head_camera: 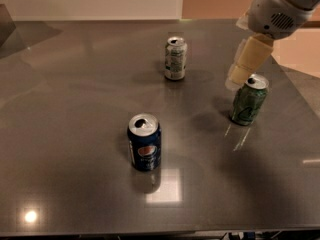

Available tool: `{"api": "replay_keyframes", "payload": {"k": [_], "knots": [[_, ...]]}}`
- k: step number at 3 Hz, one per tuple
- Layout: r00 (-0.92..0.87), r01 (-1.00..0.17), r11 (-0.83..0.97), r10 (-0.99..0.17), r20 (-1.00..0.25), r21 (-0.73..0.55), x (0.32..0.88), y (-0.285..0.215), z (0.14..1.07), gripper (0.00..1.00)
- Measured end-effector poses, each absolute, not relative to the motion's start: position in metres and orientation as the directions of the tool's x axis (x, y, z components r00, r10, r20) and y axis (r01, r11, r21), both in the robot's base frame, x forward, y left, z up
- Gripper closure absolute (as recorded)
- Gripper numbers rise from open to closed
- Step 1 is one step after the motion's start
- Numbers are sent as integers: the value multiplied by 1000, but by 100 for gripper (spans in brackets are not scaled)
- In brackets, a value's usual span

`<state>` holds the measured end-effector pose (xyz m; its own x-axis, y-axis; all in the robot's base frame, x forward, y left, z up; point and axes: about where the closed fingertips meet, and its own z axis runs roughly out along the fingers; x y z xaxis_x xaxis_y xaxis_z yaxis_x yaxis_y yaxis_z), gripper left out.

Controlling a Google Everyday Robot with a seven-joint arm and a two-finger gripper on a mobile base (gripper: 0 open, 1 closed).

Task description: Pick 7up can

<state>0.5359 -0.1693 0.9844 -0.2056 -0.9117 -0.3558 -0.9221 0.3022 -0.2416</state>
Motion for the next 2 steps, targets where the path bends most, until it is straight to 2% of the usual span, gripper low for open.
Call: {"api": "replay_keyframes", "payload": {"k": [2], "knots": [[-274, -890, 408, -837, -474, -204, 634, -135, 957, 0]]}}
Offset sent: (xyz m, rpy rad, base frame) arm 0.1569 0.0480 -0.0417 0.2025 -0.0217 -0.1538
